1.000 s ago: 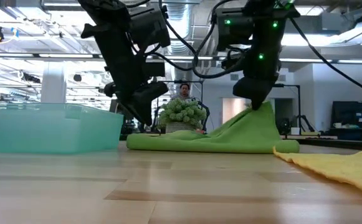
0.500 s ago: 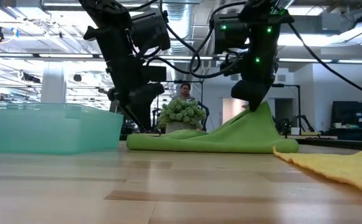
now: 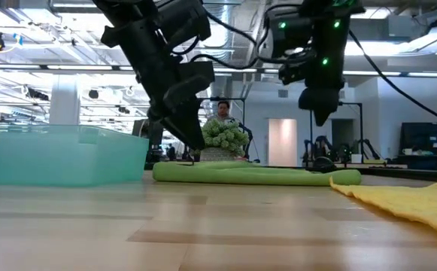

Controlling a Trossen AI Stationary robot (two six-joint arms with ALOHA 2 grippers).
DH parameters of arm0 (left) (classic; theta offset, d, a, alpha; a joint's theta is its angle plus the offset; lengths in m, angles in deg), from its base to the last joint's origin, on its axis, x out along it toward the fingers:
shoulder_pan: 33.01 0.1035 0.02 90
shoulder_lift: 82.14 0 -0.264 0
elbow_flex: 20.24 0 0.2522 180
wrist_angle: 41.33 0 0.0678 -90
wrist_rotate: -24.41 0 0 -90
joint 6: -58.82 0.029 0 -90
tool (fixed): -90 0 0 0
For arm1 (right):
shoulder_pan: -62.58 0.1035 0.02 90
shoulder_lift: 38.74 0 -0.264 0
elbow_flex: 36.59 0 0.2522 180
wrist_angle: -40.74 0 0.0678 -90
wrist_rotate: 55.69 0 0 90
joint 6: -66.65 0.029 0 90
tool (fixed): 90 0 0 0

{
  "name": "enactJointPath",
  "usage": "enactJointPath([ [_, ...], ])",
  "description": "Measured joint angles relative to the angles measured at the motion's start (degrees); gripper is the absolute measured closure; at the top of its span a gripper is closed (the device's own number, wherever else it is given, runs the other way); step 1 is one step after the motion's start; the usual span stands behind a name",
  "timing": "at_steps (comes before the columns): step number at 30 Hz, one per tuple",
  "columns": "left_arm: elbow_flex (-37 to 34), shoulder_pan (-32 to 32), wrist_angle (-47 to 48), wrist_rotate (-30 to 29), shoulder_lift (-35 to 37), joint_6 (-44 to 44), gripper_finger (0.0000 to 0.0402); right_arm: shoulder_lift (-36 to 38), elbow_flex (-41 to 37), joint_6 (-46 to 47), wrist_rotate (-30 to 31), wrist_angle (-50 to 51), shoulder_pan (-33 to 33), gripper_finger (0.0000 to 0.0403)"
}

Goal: Roll microfiber towels into tight, uniform cylinder then place into a basket
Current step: Fold the green towel

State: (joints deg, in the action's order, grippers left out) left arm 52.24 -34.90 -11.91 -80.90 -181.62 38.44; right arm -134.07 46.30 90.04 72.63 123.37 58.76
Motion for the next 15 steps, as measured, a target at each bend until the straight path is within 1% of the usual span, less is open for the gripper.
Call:
enactJointPath([
  [6,0.0,-0.1,-1.6,0.1,0.0,0.4,0.0277,4.6,0.0,0.0,-0.3,2.5,1.7,0.0238],
  [9,0.0,0.0,-3.6,2.1,0.0,0.4,0.0277,5.7,0.0,0.5,-2.3,3.5,3.4,0.0244],
  [12,0.0,-0.1,-5.0,3.3,0.0,1.8,0.0277,6.3,-1.4,0.5,-4.1,1.3,6.0,0.0248],
  [15,0.0,-0.1,-2.9,3.0,0.0,3.3,0.0277,6.3,-5.9,-0.4,-5.2,-3.5,8.8,0.0252],
])
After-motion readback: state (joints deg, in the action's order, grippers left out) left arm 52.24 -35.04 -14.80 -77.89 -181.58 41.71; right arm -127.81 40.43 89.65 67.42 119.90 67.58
